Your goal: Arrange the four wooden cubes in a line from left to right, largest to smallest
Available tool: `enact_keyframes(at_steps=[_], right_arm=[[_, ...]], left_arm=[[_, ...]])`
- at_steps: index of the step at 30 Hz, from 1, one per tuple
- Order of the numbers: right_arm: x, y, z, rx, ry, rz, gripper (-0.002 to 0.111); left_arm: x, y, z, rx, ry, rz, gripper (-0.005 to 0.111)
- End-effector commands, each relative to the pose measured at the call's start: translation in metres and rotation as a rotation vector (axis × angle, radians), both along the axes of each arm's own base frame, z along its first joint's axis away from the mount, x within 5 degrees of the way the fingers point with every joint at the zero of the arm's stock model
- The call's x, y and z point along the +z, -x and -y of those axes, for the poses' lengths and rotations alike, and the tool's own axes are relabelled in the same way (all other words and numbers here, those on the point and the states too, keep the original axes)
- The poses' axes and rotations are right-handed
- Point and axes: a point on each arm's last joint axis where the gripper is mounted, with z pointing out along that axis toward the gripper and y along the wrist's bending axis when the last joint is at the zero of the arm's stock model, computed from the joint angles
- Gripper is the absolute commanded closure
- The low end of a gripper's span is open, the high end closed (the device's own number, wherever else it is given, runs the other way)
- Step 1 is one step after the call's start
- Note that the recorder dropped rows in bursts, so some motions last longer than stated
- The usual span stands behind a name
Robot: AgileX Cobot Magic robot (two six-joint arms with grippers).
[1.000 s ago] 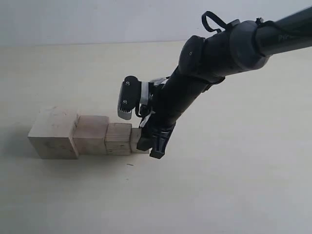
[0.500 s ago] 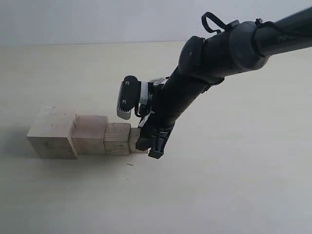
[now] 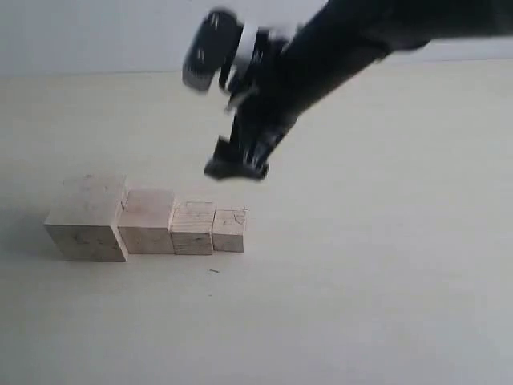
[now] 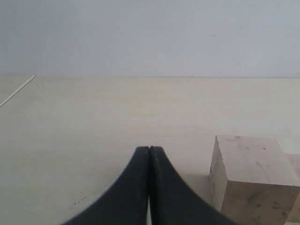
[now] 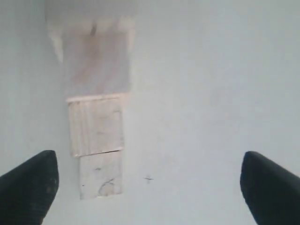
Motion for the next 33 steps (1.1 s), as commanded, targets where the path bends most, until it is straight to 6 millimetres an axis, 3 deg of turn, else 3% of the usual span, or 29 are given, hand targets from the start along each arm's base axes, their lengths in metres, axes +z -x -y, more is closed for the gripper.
enact_keyframes(at_steps=[1,3,5,12,17,23,33], right_arm=[[0.108,0.031,0.057,-0.373,-0.127,0.047,0.044],[0.133,0.050,0.085,-0.489,-0.238,0.119,0.075],[0.139,0.071,0.109,-0.543,-0.348,0.182,0.109],[0.084,0.137,0.170,-0.543,-0.649,0.321,0.104],[0.027,0.168,0.197,-0.551,-0.589,0.280,0.104],[-0.012,0.186,0.214,-0.594,-0.503,0.171,0.104],[-0.044,0.193,0.219,-0.618,-0.532,0.148,0.104]], left_arm=[[0.000,0.000,0.000,0.002,0.004,0.007,0.107],[0.000,0.000,0.000,0.002,0.004,0.007,0.107],[0.000,0.000,0.000,0.002,0.004,0.007,0.107],[0.000,0.000,0.000,0.002,0.004,0.007,0.107],[0.000,0.000,0.000,0.002,0.004,0.007,0.107],[0.000,0.000,0.000,0.002,0.004,0.007,0.107],[0.000,0.000,0.000,0.002,0.004,0.007,0.107]])
